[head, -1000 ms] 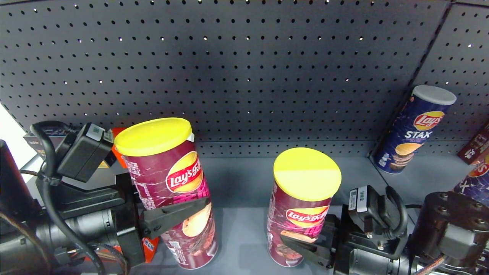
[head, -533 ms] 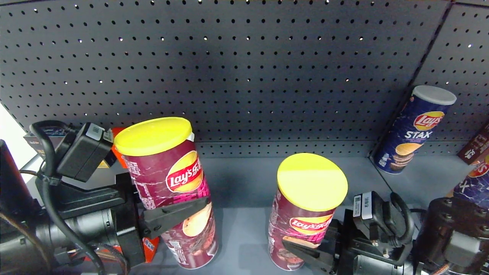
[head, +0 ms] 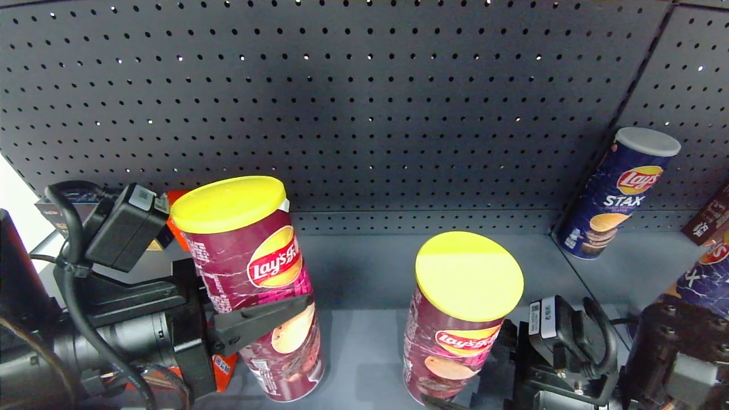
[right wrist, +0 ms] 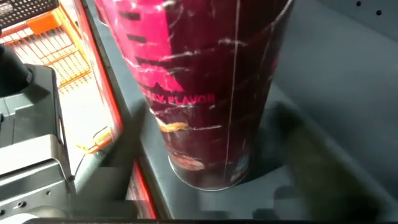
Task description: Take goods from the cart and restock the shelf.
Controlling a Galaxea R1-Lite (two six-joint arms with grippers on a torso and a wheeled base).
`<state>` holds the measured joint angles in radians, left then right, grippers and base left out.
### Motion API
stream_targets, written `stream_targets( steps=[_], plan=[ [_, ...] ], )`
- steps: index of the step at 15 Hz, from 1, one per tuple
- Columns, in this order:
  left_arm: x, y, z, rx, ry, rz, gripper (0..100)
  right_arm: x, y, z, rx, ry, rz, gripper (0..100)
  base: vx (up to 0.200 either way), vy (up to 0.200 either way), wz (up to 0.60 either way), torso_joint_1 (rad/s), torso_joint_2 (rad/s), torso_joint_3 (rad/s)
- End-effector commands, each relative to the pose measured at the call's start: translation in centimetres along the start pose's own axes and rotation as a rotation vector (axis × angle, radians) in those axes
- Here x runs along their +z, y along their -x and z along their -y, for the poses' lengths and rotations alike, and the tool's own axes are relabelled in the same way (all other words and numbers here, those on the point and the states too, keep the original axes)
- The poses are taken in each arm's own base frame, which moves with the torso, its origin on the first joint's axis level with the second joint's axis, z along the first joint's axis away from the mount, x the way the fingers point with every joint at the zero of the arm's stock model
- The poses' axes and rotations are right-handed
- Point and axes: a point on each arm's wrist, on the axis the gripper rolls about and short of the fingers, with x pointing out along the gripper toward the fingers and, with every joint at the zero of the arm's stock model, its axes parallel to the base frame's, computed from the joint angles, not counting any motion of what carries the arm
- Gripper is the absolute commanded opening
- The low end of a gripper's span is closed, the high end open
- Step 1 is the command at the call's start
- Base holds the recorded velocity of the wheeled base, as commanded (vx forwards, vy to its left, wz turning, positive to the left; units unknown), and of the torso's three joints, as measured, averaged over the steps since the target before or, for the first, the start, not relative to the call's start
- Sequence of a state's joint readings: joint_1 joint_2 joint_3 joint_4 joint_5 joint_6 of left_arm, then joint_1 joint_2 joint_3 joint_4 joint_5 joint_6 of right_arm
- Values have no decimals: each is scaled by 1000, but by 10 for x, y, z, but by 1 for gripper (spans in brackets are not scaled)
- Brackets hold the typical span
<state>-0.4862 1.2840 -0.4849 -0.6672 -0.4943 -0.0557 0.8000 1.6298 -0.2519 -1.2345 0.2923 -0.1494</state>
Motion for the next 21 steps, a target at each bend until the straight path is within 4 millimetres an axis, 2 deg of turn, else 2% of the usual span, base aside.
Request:
stream_targets(
  steps=[1, 4, 9, 11, 13, 14, 15, 21],
  plan=[
    [0, 0, 0, -1, -1, 0, 0, 1, 5, -2, 0, 6, 11, 100, 0, 0, 0, 0, 0, 0],
    [0, 0, 0, -1, 1, 0, 0, 5, 16, -3, -7, 12, 32, 100, 0, 0, 0, 0, 0, 0],
    [0, 0, 0, -1, 2, -3, 0, 35, 52, -5, -61, 57, 185, 100, 0, 0, 0, 0, 0, 0],
    [0, 0, 0, -1, 2, -3, 0, 31, 59, -7, -92, 53, 177, 100, 0, 0, 0, 0, 0, 0],
    [-1, -1, 0, -1, 3, -4, 0, 14, 70, -12, -168, 40, 116, 100, 0, 0, 0, 0, 0, 0],
    [0, 0, 0, -1, 2, -3, 0, 13, 70, -12, -171, 39, 114, 100, 0, 0, 0, 0, 0, 0],
    [0, 0, 0, -1, 2, -3, 0, 9, 82, -18, -170, 38, 114, 100, 0, 0, 0, 0, 0, 0],
    [-1, -1, 0, 0, 3, -4, 0, 13, 107, -31, -133, 51, 180, 100, 0, 0, 0, 0, 0, 0]
  ],
)
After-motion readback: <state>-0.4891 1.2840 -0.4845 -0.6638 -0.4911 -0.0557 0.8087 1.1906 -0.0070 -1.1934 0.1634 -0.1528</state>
